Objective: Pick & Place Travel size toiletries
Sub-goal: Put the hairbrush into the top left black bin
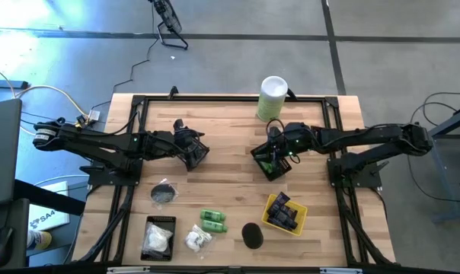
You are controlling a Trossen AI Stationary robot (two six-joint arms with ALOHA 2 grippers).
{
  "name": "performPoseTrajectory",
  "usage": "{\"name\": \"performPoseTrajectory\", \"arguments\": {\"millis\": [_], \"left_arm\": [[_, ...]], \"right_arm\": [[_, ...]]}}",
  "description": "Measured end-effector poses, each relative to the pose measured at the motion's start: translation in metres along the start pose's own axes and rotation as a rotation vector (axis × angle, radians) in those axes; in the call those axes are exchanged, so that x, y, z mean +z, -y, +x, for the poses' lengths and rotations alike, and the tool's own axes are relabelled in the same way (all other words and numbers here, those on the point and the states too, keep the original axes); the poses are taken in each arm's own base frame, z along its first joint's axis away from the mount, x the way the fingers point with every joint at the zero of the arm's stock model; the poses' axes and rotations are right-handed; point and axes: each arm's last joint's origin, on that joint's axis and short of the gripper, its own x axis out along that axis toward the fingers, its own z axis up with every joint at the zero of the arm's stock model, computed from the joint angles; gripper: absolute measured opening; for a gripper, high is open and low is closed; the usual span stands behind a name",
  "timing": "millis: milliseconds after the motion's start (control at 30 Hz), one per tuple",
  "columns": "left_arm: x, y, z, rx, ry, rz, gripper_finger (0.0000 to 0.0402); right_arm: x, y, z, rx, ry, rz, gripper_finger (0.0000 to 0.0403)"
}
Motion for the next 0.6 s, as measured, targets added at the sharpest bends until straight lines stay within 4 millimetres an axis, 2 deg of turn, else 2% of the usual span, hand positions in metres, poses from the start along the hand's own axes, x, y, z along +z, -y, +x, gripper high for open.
{"name": "performPoseTrajectory", "arguments": {"millis": [433, 600], "left_arm": [[-0.0001, 0.0001, 0.0000, 0.000, 0.000, -0.015, 0.0253], [-0.0030, 0.0002, -0.0001, -0.010, -0.030, -0.114, 0.0253]], "right_arm": [[0.0002, 0.0009, 0.0000, -0.030, 0.007, -0.044, 0.0100], [0.0002, 0.0010, 0.0000, -0.032, 0.006, -0.088, 0.0100]]}}
